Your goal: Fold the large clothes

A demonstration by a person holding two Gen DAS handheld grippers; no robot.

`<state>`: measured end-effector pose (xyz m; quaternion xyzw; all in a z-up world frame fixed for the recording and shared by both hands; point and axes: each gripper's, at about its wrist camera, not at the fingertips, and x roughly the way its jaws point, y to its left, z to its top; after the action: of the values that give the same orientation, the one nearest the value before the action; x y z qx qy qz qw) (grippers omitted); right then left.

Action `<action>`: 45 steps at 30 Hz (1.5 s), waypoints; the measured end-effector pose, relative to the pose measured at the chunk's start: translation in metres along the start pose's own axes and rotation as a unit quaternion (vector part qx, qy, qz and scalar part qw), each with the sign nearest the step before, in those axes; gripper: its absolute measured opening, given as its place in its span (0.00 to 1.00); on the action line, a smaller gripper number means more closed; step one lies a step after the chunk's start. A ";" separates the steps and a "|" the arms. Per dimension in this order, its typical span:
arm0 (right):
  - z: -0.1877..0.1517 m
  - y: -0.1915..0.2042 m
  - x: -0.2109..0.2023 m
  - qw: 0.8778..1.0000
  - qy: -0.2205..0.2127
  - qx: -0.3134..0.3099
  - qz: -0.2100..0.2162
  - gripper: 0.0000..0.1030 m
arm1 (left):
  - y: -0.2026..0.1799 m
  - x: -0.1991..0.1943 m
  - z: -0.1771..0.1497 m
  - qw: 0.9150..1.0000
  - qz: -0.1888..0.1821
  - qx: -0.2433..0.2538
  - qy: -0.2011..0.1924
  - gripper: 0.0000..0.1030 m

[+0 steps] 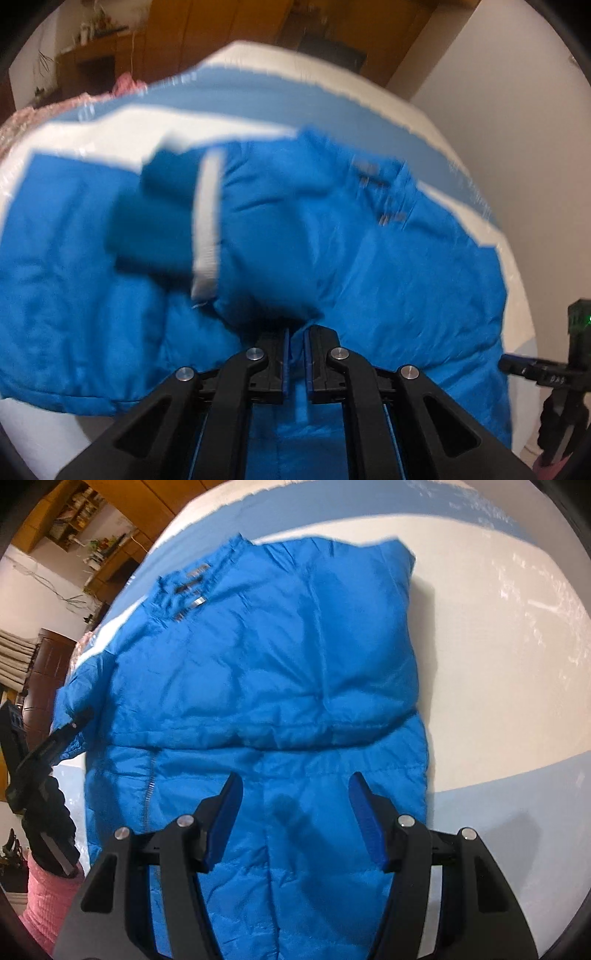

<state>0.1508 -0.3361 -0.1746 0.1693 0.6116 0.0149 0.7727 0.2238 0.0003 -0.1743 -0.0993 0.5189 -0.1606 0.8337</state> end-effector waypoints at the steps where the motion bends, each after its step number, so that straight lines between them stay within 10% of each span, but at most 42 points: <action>1: -0.001 -0.002 0.004 1.000 0.005 0.002 -0.003 0.58 | -0.001 0.004 -0.007 1.000 -0.001 -0.002 0.007 0.05; 15: 0.006 0.006 0.014 1.000 0.017 -0.005 -0.015 0.61 | -0.012 -0.013 -0.009 1.000 -0.005 0.013 0.019 0.09; 25: 0.022 0.078 -0.004 0.997 0.013 -0.076 0.000 0.61 | -0.009 -0.082 -0.005 0.999 0.010 0.045 -0.005 0.18; 45: 0.025 0.187 0.014 0.987 0.024 -0.155 -0.012 0.66 | 0.048 -0.102 -0.001 0.997 0.069 0.038 -0.013 0.24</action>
<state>0.2124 -0.1628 -0.1310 0.0396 0.6224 0.1048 0.7746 0.1895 0.0824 -0.1056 -0.0337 0.5070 -0.1212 0.8527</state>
